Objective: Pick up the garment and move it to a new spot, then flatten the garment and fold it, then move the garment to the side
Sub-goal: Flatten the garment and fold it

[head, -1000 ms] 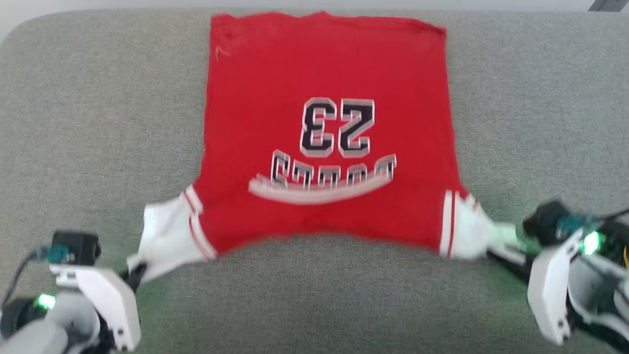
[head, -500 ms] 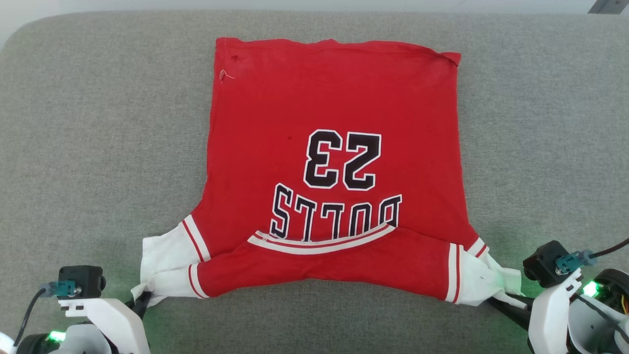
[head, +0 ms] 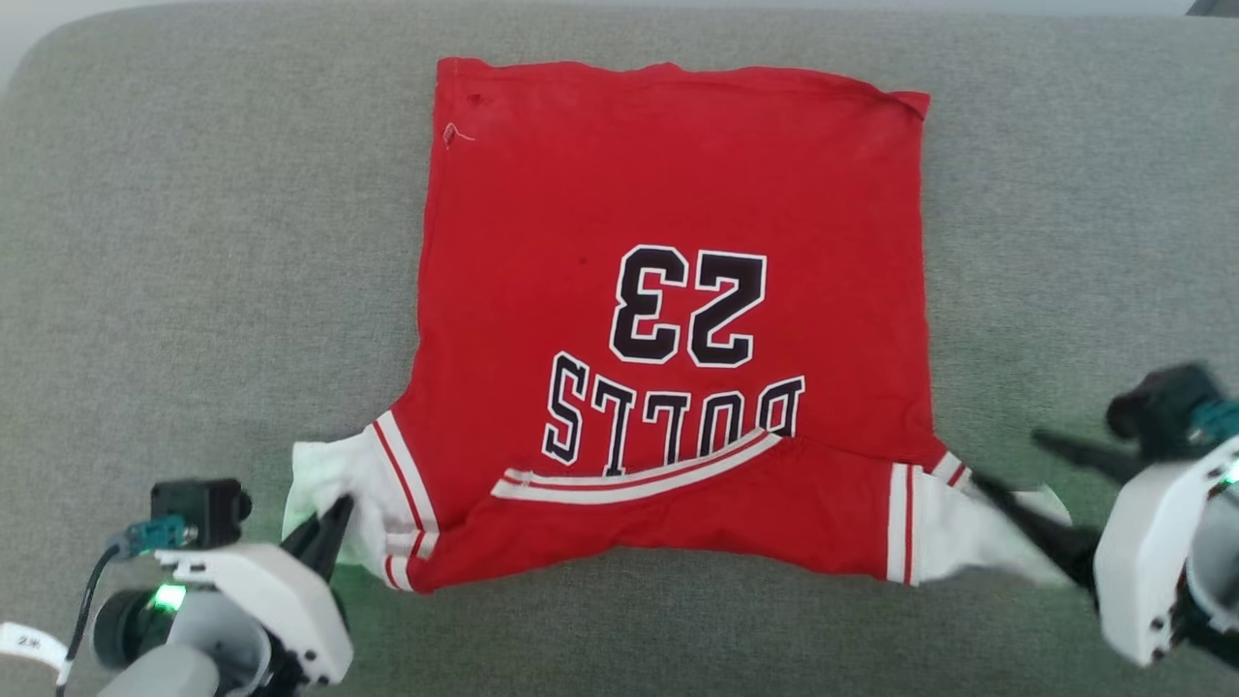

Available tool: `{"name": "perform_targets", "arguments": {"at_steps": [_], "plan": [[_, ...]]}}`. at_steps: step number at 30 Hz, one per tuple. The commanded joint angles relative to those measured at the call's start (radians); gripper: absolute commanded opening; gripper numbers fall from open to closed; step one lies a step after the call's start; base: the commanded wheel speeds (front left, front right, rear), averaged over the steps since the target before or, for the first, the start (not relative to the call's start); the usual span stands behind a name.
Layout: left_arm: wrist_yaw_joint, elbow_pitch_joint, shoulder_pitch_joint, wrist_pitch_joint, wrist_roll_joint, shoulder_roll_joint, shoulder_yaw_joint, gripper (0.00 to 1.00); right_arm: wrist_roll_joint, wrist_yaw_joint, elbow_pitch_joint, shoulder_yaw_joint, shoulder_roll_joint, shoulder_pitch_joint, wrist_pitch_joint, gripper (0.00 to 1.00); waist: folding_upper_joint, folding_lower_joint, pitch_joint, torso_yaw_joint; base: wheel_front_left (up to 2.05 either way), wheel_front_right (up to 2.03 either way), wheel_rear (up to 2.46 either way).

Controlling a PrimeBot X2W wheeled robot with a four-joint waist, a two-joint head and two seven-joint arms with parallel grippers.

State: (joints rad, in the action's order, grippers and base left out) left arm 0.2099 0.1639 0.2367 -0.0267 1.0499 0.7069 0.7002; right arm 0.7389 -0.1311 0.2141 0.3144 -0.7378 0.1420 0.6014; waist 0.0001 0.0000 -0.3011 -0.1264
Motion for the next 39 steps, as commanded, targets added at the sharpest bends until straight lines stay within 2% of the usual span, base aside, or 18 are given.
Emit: {"name": "perform_targets", "arguments": {"at_steps": [1, 4, 8, 11, 12, 15, 23, 26, 33, 34, 35, 39], "plan": [[-0.004, -0.008, 0.023, -0.015, -0.014, -0.006, -0.004, 0.00, -0.021, 0.001, 0.023, -0.030, 0.021, -0.001, 0.018, 1.00, -0.0001, 0.0000, -0.005, -0.006, 0.00, 0.00, 0.00], [-0.009, -0.016, 0.047, -0.038, -0.042, -0.020, 0.001, 0.00, -0.062, 0.001, 0.064, -0.113, 0.075, 0.028, 0.066, 1.00, -0.0001, 0.0000, -0.016, -0.021, 0.00, 0.00, 0.00], [-0.022, -0.022, 0.087, -0.067, -0.057, -0.052, 0.004, 0.00, -0.140, 0.001, 0.040, -0.201, 0.170, 0.117, 0.103, 1.00, -0.0001, 0.0000, -0.042, -0.045, 0.00, 0.00, 0.00], [-0.032, -0.015, 0.115, -0.079, -0.074, -0.079, 0.015, 0.00, -0.195, 0.001, -0.032, -0.242, 0.238, 0.220, 0.110, 1.00, -0.0001, 0.0000, -0.065, -0.069, 0.00, 0.00, 0.00], [-0.035, -0.007, 0.137, -0.090, -0.080, -0.105, 0.018, 0.00, -0.225, 0.001, -0.101, -0.269, 0.286, 0.297, 0.103, 1.00, -0.0001, 0.0000, -0.083, -0.088, 0.00, 0.00, 0.00], [-0.051, 0.010, 0.170, -0.099, -0.098, -0.139, 0.033, 0.00, -0.278, 0.001, -0.234, -0.286, 0.325, 0.406, 0.112, 1.00, -0.0001, 0.0000, -0.105, -0.120, 0.00, 0.00, 0.00], [-0.098, 0.075, 0.245, -0.115, -0.110, -0.221, 0.063, 0.00, -0.368, 0.001, -0.595, -0.291, 0.343, 0.664, 0.178, 1.00, -0.0001, 0.0000, -0.152, -0.200, 0.00, 0.00, 0.00], [-0.107, 0.093, 0.257, -0.118, -0.109, -0.237, 0.069, 0.00, -0.382, 0.001, -0.672, -0.301, 0.346, 0.721, 0.198, 1.00, -0.0001, 0.0000, -0.162, -0.219, 0.00, 0.00, 0.00], [-0.150, 0.162, 0.296, -0.134, -0.109, -0.287, 0.085, 0.00, -0.429, 0.001, -0.936, -0.291, 0.359, 0.832, 0.347, 1.00, -0.0001, 0.0000, -0.193, -0.269, 0.00, 0.00, 0.00], [-0.156, 0.173, 0.299, -0.137, -0.108, -0.290, 0.084, 0.00, -0.431, 0.001, -0.976, -0.285, 0.364, 0.834, 0.375, 0.83, -0.0001, 0.0000, -0.194, -0.271, 0.00, 0.00, 0.00], [-0.157, 0.182, 0.301, -0.141, -0.104, -0.295, 0.083, 0.00, -0.440, 0.001, -0.997, -0.263, 0.362, 0.832, 0.394, 0.00, -0.0001, 0.0000, -0.196, -0.274, 0.00, 0.00, 0.00], [-0.174, 0.219, 0.306, -0.157, -0.092, -0.303, 0.074, 0.00, -0.462, 0.002, -1.019, -0.235, 0.335, 0.858, 0.358, 0.00, -0.0001, 0.0000, -0.194, -0.267, 0.00, 0.00, 0.00]]}}
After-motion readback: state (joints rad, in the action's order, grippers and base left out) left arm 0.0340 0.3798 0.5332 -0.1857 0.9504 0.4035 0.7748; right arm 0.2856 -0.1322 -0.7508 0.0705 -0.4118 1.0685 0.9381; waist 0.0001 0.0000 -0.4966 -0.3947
